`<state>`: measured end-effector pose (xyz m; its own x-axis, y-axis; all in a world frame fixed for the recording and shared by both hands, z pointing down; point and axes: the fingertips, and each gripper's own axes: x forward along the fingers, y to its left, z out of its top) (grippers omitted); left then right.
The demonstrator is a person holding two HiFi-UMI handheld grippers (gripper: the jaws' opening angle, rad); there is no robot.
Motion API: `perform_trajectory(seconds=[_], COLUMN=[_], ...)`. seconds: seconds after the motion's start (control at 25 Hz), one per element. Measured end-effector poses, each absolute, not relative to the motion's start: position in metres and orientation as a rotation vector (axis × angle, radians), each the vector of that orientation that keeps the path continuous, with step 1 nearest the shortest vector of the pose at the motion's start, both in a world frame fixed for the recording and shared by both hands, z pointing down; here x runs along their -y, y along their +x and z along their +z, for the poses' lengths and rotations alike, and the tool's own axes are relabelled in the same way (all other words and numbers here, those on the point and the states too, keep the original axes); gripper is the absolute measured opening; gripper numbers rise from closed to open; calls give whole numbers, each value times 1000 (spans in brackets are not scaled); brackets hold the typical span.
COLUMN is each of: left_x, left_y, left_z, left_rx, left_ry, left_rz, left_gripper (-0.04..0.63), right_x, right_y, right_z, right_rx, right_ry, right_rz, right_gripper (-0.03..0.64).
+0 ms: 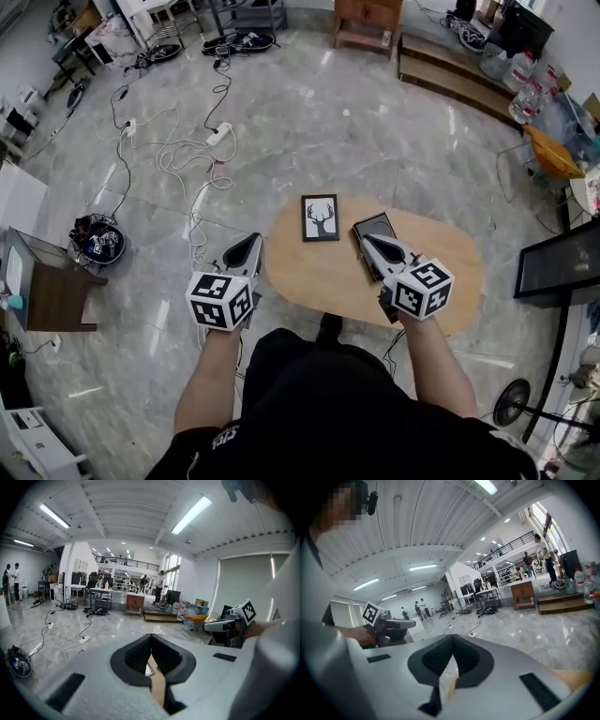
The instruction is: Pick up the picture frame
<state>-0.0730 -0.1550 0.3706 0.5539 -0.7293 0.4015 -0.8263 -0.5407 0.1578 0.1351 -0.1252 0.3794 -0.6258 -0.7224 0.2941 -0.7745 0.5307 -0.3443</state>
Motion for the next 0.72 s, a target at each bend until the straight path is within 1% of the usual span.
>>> perform_trajectory(seconds=[0.32,0.72], left_x=[195,233], left_y=[-80,-112], left_z=[375,397], left_rx=[1219,1127], left_ry=[2473,2492], left_rz=[393,365], left_gripper=[9,9], right_x=[154,179], right_y=[120,82], right_z=[386,384], right_rx=[2594,2503], right_ry=[1322,1414], right_rz=[736,698], right_gripper=[6,6])
